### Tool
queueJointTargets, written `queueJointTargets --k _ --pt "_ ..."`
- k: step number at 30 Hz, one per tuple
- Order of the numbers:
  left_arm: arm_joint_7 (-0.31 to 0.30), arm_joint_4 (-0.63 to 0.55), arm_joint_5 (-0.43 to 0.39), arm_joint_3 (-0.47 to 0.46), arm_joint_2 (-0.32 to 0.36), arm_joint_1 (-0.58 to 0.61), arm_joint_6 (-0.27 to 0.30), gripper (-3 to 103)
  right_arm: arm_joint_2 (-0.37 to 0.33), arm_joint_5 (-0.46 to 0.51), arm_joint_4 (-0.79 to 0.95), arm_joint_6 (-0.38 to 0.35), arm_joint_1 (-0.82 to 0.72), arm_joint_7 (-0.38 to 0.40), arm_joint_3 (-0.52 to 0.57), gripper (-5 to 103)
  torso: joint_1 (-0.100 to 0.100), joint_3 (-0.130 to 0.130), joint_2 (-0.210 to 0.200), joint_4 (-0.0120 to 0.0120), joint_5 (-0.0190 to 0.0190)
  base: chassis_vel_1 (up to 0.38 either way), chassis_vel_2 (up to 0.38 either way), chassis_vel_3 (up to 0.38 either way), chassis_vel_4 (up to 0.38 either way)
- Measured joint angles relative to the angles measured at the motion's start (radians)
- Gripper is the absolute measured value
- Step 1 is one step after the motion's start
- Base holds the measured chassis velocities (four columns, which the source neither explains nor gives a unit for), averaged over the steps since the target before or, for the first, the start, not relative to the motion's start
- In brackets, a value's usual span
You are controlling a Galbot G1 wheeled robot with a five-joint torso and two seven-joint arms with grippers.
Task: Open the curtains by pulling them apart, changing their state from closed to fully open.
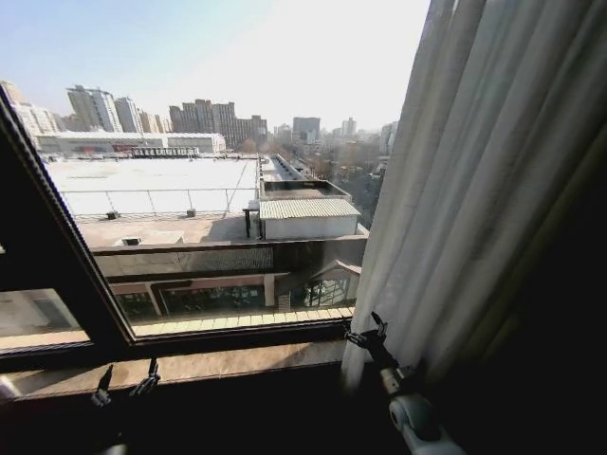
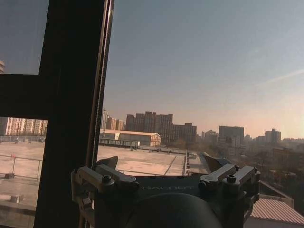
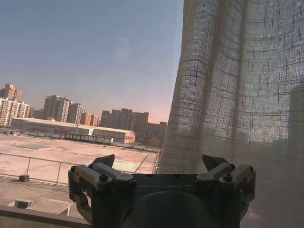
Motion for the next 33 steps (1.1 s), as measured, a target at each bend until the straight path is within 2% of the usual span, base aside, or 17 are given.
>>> queueJointTargets --k 2,7,17,22,23,25,27,30,31,33 --pt "0.0 0.0 0.0 0.0 0.0 0.0 0.0 100 -0.001 -0.011 -0.006 -0.009 0.009 0.014 -0.002 100 0.0 0.0 0.0 0.0 0.0002 0.006 0.062 0.004 -0.017" --pt "0.0 0.0 0.0 0.0 0.0 0.001 0.0 100 -0.005 -0.095 -0.05 -0.062 0.059 0.12 -0.016 100 -0.003 -0.001 0.001 -0.0003 0.0009 0.005 -0.038 -0.002 0.039" --pt "0.0 0.0 0.0 0.0 0.0 0.0 0.0 100 0.009 -0.133 -0.163 -0.087 0.145 0.171 -0.04 100 -0.001 0.0 0.0 -0.0001 0.0001 0.002 -0.017 0.0 0.022" --pt "0.0 0.0 0.0 0.0 0.0 0.0 0.0 100 0.018 -0.141 -0.211 -0.088 0.18 0.172 -0.05 100 -0.002 0.0 0.001 -0.0002 0.0004 0.0 0.0 0.0 0.0" --pt "0.0 0.0 0.0 0.0 0.0 0.0 0.0 100 0.02 -0.137 -0.22 -0.086 0.185 0.165 -0.05 103 -0.002 0.0 0.001 -0.0002 0.0005 0.0 0.0 0.0 0.0" --pt "0.0 0.0 0.0 0.0 0.0 0.0 0.0 100 0.023 -0.132 -0.233 -0.071 0.193 0.149 -0.05 94 -0.002 0.0 0.001 -0.0003 0.0005 0.0 0.0 0.0 0.0" --pt "0.0 0.0 0.0 0.0 0.0 0.0 0.0 100 0.024 -0.131 -0.236 -0.065 0.195 0.143 -0.05 94 -0.002 0.0 0.001 -0.0002 0.0005 0.0 0.0 0.0 0.0" --pt "0.0 0.0 0.0 0.0 0.0 0.0 0.0 100 0.027 -0.125 -0.237 -0.058 0.195 0.136 -0.053 79 -0.002 0.0 0.001 -0.0002 0.0003 0.0 0.0 0.0 0.0" --pt "0.0 0.0 0.0 0.0 0.0 0.0 0.0 100 0.027 -0.125 -0.237 -0.058 0.195 0.136 -0.053 79 -0.002 0.0 0.001 -0.0002 0.0003 0.0 0.0 0.0 0.0" --pt "0.0 0.0 0.0 0.0 0.0 0.0 0.0 100 0.027 -0.123 -0.237 -0.055 0.193 0.131 -0.054 68 -0.002 0.0 0.0 -0.0002 0.0003 0.0 0.0 0.0 0.0"
